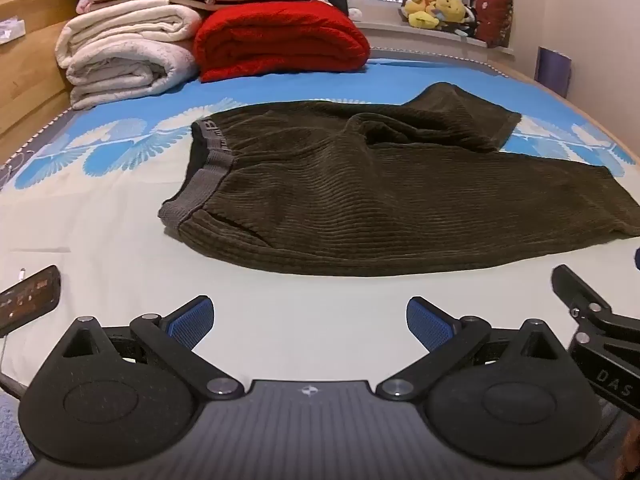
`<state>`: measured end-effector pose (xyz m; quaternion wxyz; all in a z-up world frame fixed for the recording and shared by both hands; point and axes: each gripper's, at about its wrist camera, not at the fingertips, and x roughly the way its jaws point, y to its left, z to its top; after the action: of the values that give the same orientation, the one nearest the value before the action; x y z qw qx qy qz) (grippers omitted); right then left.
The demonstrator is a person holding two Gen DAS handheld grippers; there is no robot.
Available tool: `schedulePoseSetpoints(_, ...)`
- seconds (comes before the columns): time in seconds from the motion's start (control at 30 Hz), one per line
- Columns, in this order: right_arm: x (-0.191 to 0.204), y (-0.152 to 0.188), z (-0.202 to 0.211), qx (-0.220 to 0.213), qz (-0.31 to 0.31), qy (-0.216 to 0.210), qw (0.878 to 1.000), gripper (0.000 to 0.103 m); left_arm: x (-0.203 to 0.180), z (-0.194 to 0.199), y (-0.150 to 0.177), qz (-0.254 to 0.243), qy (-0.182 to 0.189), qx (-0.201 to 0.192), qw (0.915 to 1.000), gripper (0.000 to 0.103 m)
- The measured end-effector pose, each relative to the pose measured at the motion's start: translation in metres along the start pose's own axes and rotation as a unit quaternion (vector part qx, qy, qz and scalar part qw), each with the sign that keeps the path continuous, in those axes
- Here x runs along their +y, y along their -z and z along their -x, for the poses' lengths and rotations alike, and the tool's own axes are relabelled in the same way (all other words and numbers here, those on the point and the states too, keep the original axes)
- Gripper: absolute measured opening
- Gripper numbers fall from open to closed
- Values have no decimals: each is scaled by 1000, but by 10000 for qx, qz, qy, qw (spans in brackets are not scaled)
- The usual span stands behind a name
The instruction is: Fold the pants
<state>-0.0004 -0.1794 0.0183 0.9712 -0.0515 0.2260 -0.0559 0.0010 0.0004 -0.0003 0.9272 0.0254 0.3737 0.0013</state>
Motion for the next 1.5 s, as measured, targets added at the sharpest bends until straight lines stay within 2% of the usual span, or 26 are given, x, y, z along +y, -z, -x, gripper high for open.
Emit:
schedulePoseSetpoints(0.3, 2, 0, 16, 49, -109, -50, 9999, 102, -4, -5, 0, -50, -91, -67, 9999, 103)
schedulePoseSetpoints(0.47, -2, 2, -4, 153, -19, -37, 9999, 102, -1, -5, -1, -14, -52, -60, 10000, 103)
schedulePoseSetpoints(1.5, -2, 3, -5, 170, -4, -59, 9998, 102, -1, -7, 1, 8, -97, -35, 9999, 103)
